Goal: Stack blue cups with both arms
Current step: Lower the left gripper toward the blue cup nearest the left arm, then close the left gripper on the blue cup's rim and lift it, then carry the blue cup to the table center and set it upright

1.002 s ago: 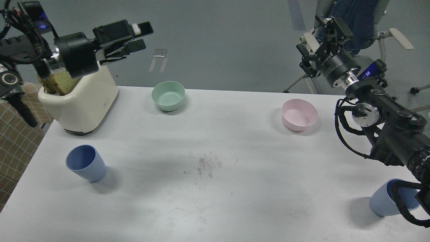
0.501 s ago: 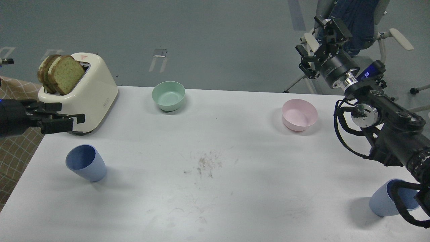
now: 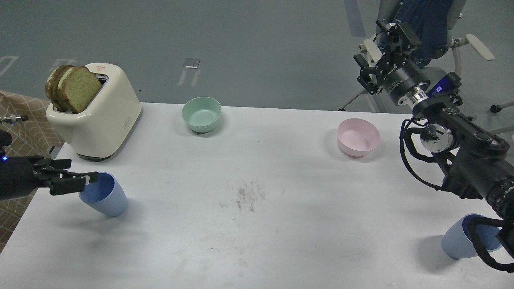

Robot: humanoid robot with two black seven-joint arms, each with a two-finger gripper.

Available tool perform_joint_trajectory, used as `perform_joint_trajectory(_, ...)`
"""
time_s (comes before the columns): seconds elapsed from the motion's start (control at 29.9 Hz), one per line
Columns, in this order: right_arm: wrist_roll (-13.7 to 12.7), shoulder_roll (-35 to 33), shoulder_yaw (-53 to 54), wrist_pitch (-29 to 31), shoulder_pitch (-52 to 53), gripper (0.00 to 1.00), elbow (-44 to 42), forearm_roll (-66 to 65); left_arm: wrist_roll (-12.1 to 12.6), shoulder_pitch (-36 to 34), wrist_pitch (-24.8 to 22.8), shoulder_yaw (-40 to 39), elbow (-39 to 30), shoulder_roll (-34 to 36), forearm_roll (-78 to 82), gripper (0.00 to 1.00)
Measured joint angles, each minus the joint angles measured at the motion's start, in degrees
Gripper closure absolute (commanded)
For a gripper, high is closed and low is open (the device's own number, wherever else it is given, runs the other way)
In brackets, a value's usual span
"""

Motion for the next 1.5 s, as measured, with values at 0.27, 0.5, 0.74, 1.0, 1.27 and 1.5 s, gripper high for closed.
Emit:
perform_joint_trajectory(0.27, 0.00, 0.07, 0.00, 0.02, 0.07, 0.00, -0.01, 0.00, 0.00, 0.09, 0.08, 1.75, 2.15, -2.04, 0.12, 0.37)
perform_joint_trajectory(0.5, 0.00, 0.02, -0.06, 0.01, 0.09, 0.00, -0.01, -0.08, 0.00, 0.48, 0.17, 3.00, 3.27, -3.00, 0.12, 1.00)
perform_joint_trajectory(0.74, 0.00, 0.07, -0.17, 0.01, 0.08, 0.00, 0.05, -0.09, 0.00, 0.48, 0.97, 3.04, 3.80, -3.32, 0.44, 1.00)
perform_joint_trajectory(1.0, 0.00, 0.02, -0.19, 0.01, 0.41, 0.00, 0.10, -0.10, 0.00, -0.49, 2.09, 2.50, 2.84, -1.94, 0.98, 1.00)
perform_joint_trajectory(1.27, 0.00, -1.36, -0.49, 0.01, 6.01, 0.00, 1.29, -0.17, 0.01, -12.20, 1.59, 1.94, -3.20, -0.84, 1.84, 1.00)
perform_joint_trajectory(1.5, 0.00, -0.53, -2.70, 0.02, 12.87, 0.00, 1.26, -0.20, -0.01, -22.69, -4.03, 2.17, -4.36, -9.52, 2.02, 1.00)
